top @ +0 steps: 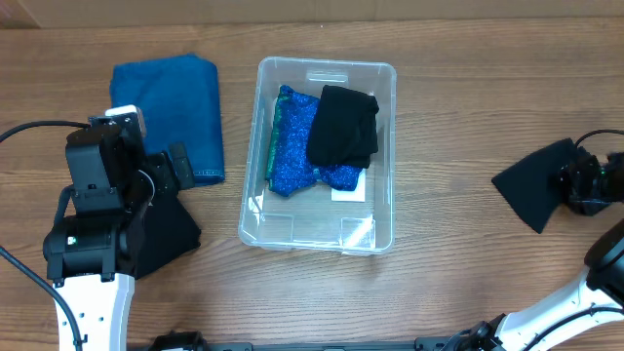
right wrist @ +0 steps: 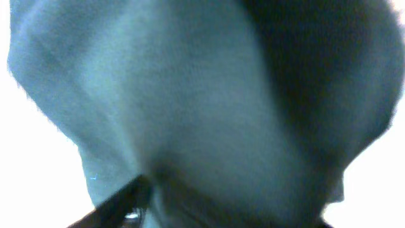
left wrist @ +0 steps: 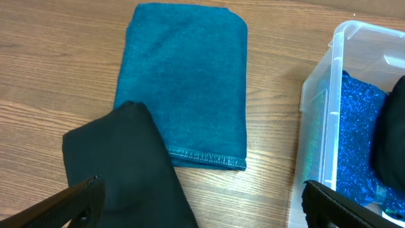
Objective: Pack container
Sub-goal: 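Grasp the remaining black cloth on the right with the right gripper, then place the second black cloth into the bin's lower half and withdraw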
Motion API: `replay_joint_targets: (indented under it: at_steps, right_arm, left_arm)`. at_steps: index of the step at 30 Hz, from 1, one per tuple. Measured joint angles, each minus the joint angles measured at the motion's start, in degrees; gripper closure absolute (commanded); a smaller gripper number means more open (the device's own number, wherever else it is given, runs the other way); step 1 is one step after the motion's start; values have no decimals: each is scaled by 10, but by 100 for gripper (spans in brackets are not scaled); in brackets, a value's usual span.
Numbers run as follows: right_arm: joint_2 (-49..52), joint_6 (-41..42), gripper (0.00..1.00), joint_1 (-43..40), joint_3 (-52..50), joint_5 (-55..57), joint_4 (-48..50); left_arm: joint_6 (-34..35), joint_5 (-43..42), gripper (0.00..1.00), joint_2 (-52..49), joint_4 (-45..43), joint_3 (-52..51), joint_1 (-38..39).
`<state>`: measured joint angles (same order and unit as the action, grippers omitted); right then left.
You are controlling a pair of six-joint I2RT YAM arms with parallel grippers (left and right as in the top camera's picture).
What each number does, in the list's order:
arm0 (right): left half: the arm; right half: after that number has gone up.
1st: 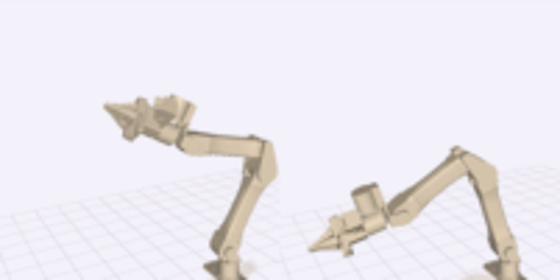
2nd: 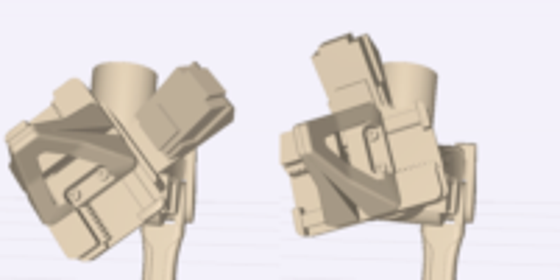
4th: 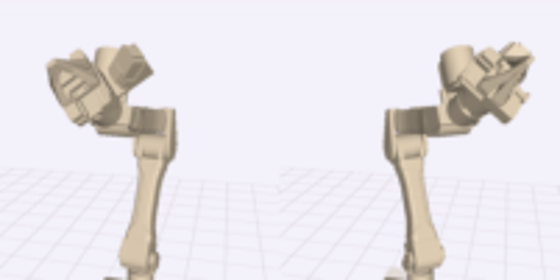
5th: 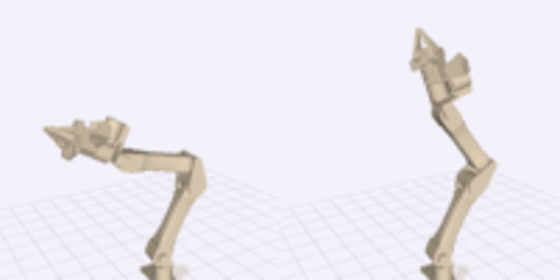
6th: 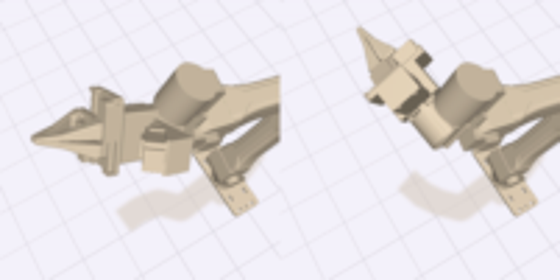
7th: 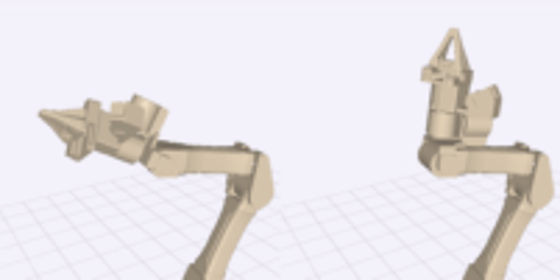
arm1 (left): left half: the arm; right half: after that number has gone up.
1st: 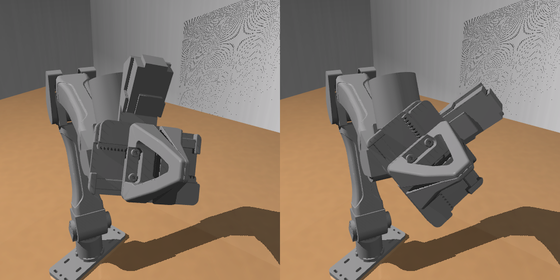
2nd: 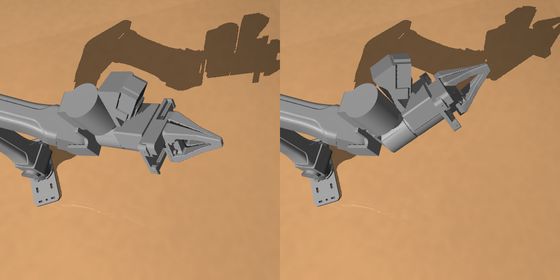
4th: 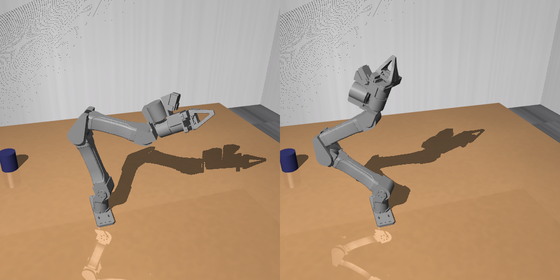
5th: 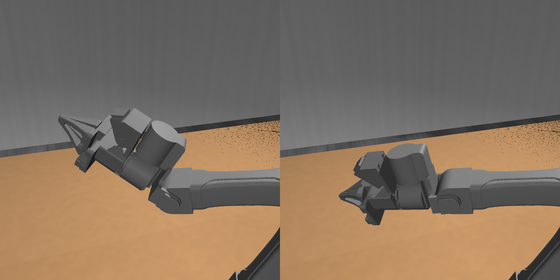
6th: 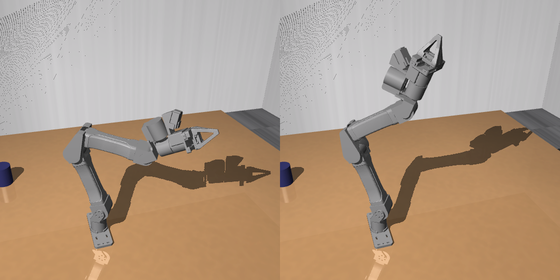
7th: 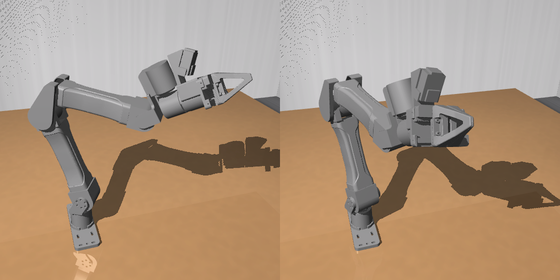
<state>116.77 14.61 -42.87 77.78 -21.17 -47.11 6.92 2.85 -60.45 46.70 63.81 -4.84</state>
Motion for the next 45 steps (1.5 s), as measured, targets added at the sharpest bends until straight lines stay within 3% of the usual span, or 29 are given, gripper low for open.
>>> replay_joint_targets:
  at_steps: [1,2,10,13,18,22,29,37,38,40,45]
  right_arm:
    - [4,-10,89,2,-1,-26,3]
    - [9,-21,96,3,-1,-52,8]
    - [6,-100,96,21,-2,-215,6]
    - [-71,-115,96,61,8,-259,-22]
    - [-252,-125,96,199,96,-302,-57]
    - [-337,-195,96,402,123,-259,-76]
    - [-244,-410,96,684,123,-53,-162]
    - [-100,-605,96,755,122,-8,-241]
    - [-87,-619,92,760,121,-7,-240]
    - [-63,-638,0,765,121,-4,-240]
    - [-51,-604,0,765,123,47,-193]
  left_arm:
    - [0,0,0,0,0,0,0]
    - [0,0,0,0,0,0,0]
    - [0,0,0,0,0,0,0]
    - [0,0,0,0,0,0,0]
    - [0,0,0,0,0,0,0]
    - [0,0,0,0,0,0,0]
    - [0,0,0,0,1,0,0]
    - [0,0,0,0,0,0,0]
    - [0,0,0,0,0,0,0]
    - [0,0,0,0,0,0,0]
    - [0,0,0,0,0,0,0]
